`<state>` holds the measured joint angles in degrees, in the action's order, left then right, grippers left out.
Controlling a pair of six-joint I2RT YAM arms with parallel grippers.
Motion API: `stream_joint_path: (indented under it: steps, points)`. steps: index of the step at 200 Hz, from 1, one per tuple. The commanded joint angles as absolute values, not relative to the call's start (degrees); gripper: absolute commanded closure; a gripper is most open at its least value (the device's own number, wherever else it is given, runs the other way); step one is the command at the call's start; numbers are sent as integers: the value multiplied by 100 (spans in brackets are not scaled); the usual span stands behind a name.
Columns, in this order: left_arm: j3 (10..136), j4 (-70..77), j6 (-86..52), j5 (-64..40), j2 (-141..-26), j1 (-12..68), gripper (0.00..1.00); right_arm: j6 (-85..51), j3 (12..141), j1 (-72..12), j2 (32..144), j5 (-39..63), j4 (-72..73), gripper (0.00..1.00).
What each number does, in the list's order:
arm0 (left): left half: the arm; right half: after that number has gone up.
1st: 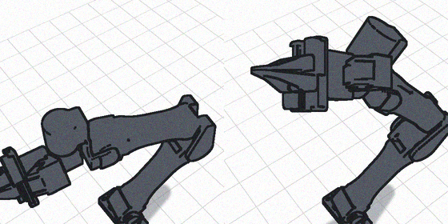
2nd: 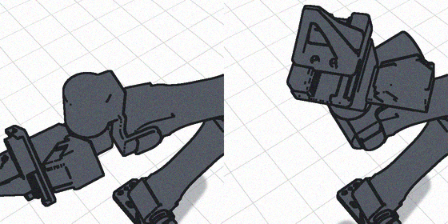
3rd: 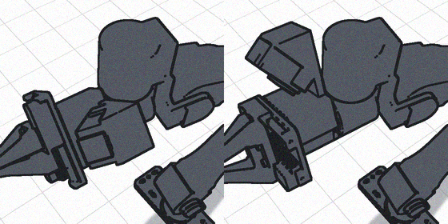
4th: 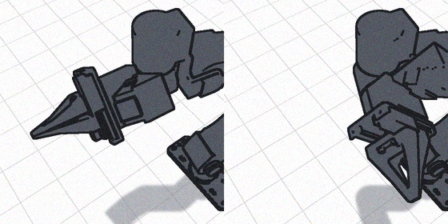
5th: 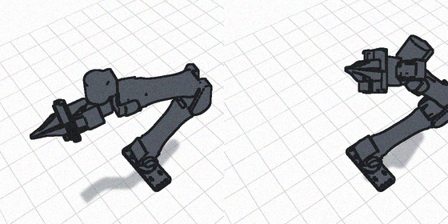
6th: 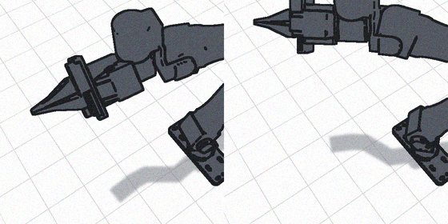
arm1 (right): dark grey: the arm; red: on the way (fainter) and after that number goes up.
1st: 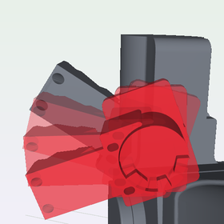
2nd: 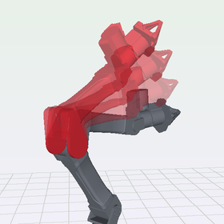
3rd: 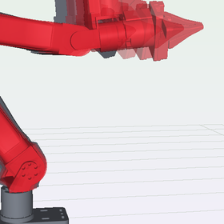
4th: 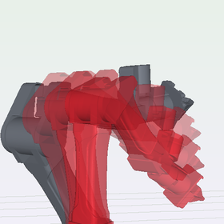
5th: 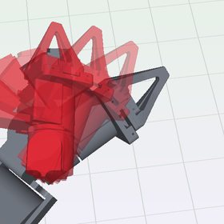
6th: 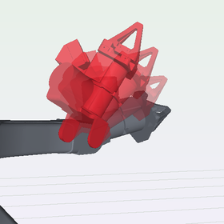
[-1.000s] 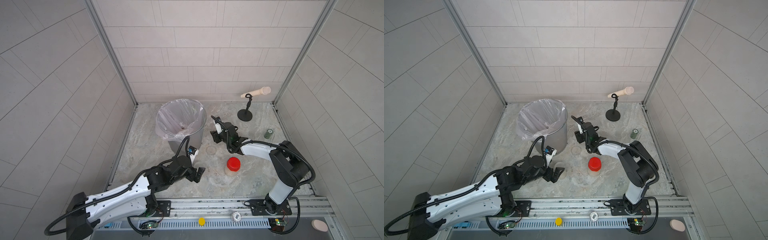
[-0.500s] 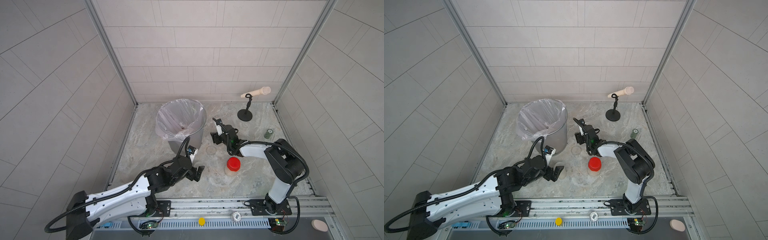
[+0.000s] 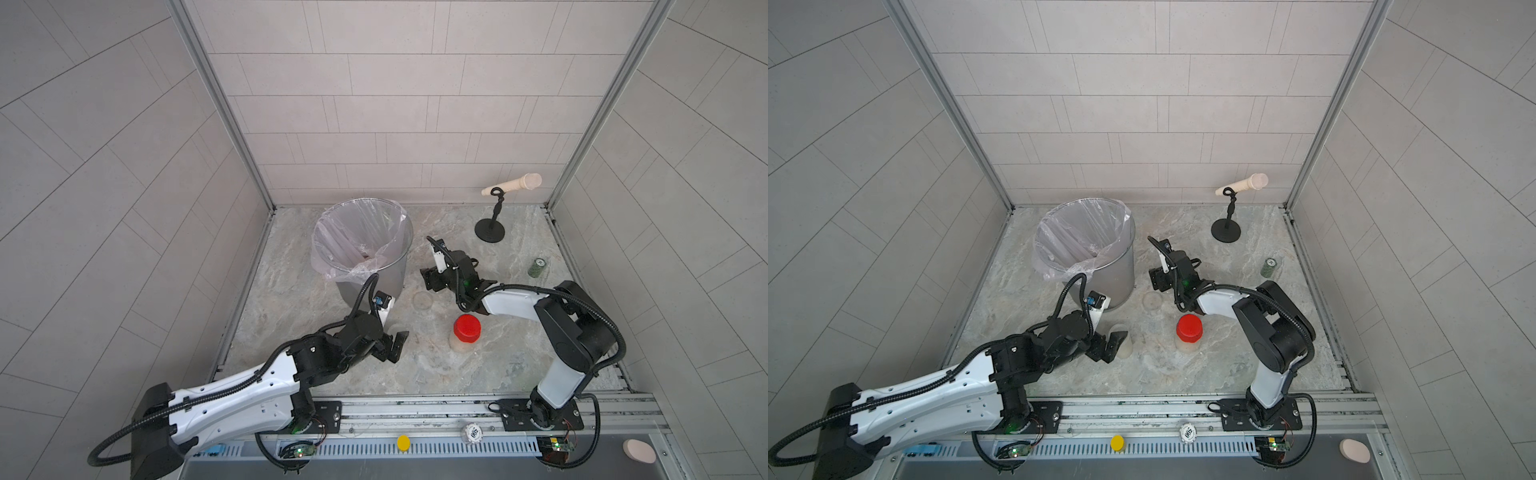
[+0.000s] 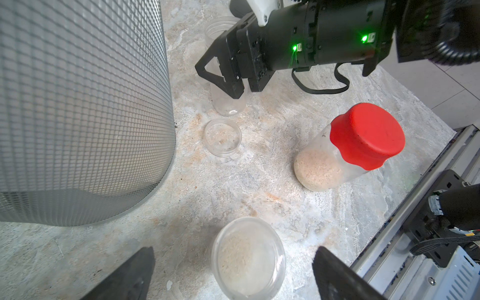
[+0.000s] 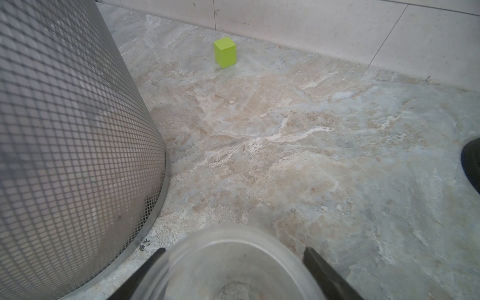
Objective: Empty moldy rice from jars
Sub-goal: Place the jar at the center of the board, then pick up the jar from the center of the board.
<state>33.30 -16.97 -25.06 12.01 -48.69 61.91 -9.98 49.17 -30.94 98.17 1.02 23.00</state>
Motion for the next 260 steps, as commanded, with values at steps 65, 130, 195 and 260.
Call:
stream_joint_path:
  steps: [65, 130, 195, 260]
  points:
    - [3409, -1766, -2689, 1527, -4565, 6215, 0, -1010, 4540, -3040, 8596, 92, 1841, 5]
    - [3138, -2104, -3271, 1801, -3900, 6223, 0, -986, 4455, -3297, 7208, 766, 561, 6]
    - [2244, -2147, -3941, 1716, -2685, 6215, 0, -1280, 4013, -5022, 5844, 117, -435, 8]
    - [1705, -2755, -4462, 2174, -1412, 6220, 0, -1369, 4154, -6100, 5836, -156, -1003, 7]
